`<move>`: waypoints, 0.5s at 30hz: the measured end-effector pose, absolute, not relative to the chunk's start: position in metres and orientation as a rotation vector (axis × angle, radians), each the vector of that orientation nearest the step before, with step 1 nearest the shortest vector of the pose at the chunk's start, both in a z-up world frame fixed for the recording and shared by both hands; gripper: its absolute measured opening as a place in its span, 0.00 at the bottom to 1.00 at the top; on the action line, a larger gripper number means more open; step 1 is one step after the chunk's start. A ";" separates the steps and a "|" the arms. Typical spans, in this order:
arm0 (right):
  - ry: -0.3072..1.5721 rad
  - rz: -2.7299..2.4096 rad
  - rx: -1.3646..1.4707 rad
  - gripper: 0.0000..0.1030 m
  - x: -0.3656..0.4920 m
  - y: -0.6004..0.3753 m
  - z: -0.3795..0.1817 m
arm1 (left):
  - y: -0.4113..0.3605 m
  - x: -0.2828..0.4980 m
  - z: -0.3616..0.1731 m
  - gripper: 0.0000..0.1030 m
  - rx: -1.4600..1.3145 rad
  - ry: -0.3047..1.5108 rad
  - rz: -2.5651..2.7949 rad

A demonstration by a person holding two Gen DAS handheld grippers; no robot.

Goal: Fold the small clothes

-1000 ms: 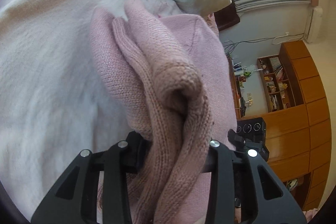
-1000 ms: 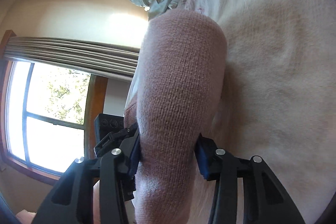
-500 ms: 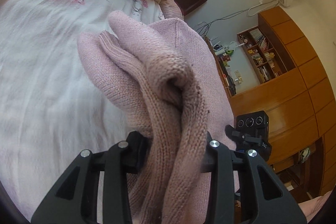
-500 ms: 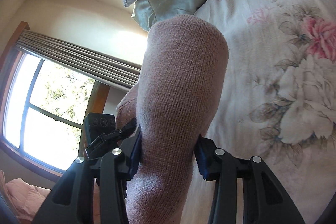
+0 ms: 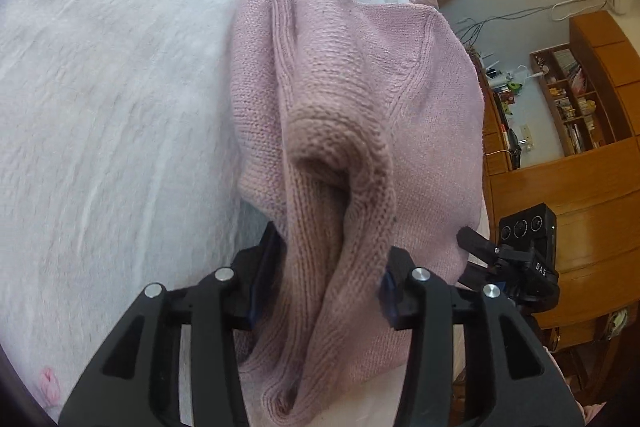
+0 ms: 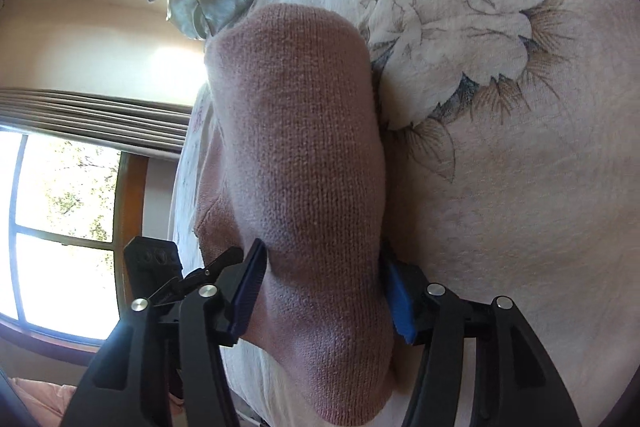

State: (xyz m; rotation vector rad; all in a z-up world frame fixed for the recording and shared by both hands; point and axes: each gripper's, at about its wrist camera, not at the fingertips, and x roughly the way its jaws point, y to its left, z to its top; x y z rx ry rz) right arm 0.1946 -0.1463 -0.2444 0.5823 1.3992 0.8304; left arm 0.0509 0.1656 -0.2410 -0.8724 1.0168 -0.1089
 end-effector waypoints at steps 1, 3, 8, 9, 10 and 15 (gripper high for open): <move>1.396 0.831 0.592 0.62 0.191 -0.151 -0.241 | 0.165 0.047 -0.233 0.43 -0.859 1.017 -0.094; 1.397 0.841 0.588 0.64 0.181 -0.166 -0.236 | 0.162 0.036 -0.217 0.45 -0.830 1.008 -0.072; 1.446 0.880 0.577 0.65 0.150 -0.178 -0.239 | 0.155 0.015 -0.195 0.50 -0.789 1.006 0.001; 1.463 0.878 0.578 0.65 0.147 -0.177 -0.244 | 0.154 0.015 -0.196 0.50 -0.787 1.013 0.013; 1.486 0.875 0.577 0.65 0.144 -0.178 -0.249 | 0.152 0.013 -0.198 0.50 -0.777 1.024 0.032; 1.558 0.895 0.569 0.51 0.139 -0.165 -0.268 | 0.147 0.005 -0.214 0.50 -0.714 1.095 0.128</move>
